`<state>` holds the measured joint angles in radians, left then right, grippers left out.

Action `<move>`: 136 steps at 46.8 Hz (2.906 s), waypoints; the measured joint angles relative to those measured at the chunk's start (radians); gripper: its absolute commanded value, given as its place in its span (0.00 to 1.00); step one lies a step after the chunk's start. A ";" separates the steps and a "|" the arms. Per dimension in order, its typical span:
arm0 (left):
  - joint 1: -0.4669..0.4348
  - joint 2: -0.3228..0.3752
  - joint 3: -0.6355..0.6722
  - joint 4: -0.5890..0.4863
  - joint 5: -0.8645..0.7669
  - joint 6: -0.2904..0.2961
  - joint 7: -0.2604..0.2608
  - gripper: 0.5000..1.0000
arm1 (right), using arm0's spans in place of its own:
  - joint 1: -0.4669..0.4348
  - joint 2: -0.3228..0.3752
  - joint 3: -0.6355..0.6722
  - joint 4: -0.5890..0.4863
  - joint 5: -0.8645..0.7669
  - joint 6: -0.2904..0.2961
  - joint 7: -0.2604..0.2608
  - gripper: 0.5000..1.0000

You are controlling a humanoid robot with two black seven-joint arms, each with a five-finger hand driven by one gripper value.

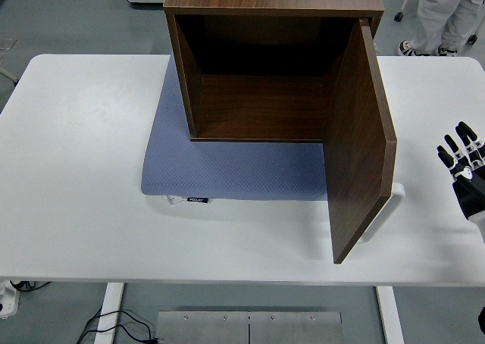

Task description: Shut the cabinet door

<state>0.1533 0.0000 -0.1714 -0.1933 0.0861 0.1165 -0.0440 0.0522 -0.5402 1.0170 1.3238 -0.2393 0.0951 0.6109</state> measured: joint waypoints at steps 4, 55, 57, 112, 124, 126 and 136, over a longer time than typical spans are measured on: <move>0.000 0.000 0.000 0.000 0.000 0.000 0.000 1.00 | 0.000 0.000 0.000 0.000 0.000 0.000 0.000 1.00; 0.000 0.000 0.000 0.000 0.000 0.002 -0.001 1.00 | -0.006 -0.008 0.000 0.000 0.000 0.000 0.000 1.00; 0.000 0.000 0.000 0.000 0.000 0.002 -0.001 1.00 | -0.006 -0.008 0.000 0.000 -0.001 0.000 0.000 1.00; 0.000 0.000 0.000 0.000 -0.001 0.002 -0.001 1.00 | -0.002 -0.016 0.000 -0.002 -0.001 0.009 0.000 1.00; 0.000 0.000 0.000 0.000 0.000 0.002 -0.001 1.00 | 0.001 -0.032 0.000 -0.005 -0.002 0.009 0.000 1.00; 0.000 0.000 0.000 0.000 0.000 0.002 -0.001 1.00 | 0.002 -0.038 0.000 -0.005 -0.002 0.009 0.000 1.00; 0.000 0.000 0.000 0.000 0.000 0.002 -0.001 1.00 | 0.005 -0.071 0.004 -0.004 -0.002 0.010 0.000 1.00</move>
<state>0.1534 0.0000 -0.1718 -0.1933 0.0858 0.1180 -0.0445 0.0567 -0.6112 1.0208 1.3194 -0.2409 0.1048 0.6109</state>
